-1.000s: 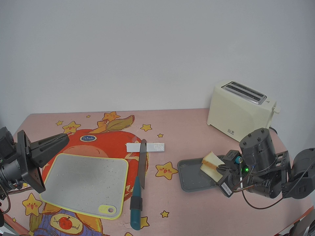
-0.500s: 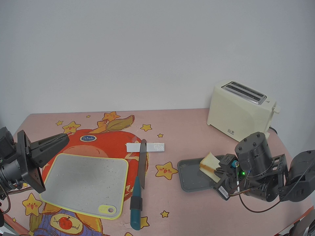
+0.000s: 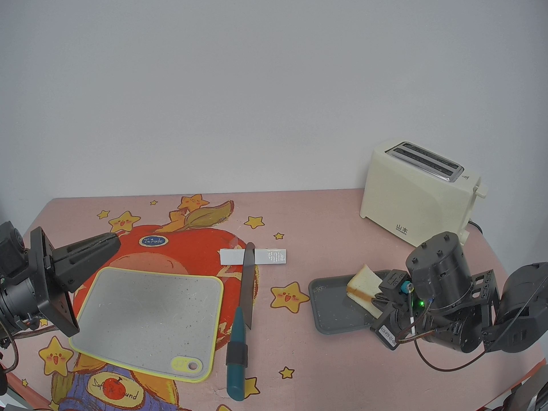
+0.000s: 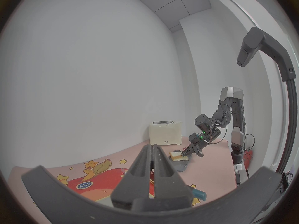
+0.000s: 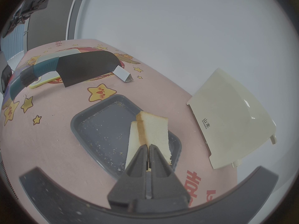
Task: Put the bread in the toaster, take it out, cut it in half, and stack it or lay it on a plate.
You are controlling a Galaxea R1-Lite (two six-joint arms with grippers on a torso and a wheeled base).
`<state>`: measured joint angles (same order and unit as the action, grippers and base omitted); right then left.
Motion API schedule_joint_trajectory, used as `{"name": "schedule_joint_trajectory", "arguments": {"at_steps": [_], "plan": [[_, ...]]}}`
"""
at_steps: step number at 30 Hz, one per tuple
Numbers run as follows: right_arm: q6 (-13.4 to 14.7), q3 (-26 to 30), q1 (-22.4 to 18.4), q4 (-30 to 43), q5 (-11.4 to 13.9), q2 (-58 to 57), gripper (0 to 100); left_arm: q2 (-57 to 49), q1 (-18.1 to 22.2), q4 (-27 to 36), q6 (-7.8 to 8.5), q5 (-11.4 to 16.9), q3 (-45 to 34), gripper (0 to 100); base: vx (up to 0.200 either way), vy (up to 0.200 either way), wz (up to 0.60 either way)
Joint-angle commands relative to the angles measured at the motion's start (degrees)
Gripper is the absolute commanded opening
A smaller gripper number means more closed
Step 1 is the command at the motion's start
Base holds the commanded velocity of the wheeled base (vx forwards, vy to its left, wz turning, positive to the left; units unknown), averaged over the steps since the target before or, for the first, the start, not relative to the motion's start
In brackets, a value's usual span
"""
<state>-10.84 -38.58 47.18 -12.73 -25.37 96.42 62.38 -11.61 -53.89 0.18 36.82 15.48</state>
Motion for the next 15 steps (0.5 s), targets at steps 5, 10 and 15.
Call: {"name": "schedule_joint_trajectory", "arguments": {"at_steps": [5, 10, 15], "plan": [[-0.59, -0.18, 0.02, -0.02, -0.3, -0.26, 100, 0.02, 0.0, -0.07, -0.01, 0.01, -0.1, 0, 0.0, 0.0, 0.0], [-0.59, -0.35, 0.11, -0.02, -0.3, -0.26, 100, 0.02, 0.0, -0.07, 0.08, 0.01, -0.19, 0, 0.0, 0.0, 0.0], [-0.59, -0.53, 0.46, -0.02, -0.38, -0.26, 100, 0.02, 0.0, -0.07, 0.08, 0.01, -0.19, 0, 0.0, 0.0, 0.0]]}}
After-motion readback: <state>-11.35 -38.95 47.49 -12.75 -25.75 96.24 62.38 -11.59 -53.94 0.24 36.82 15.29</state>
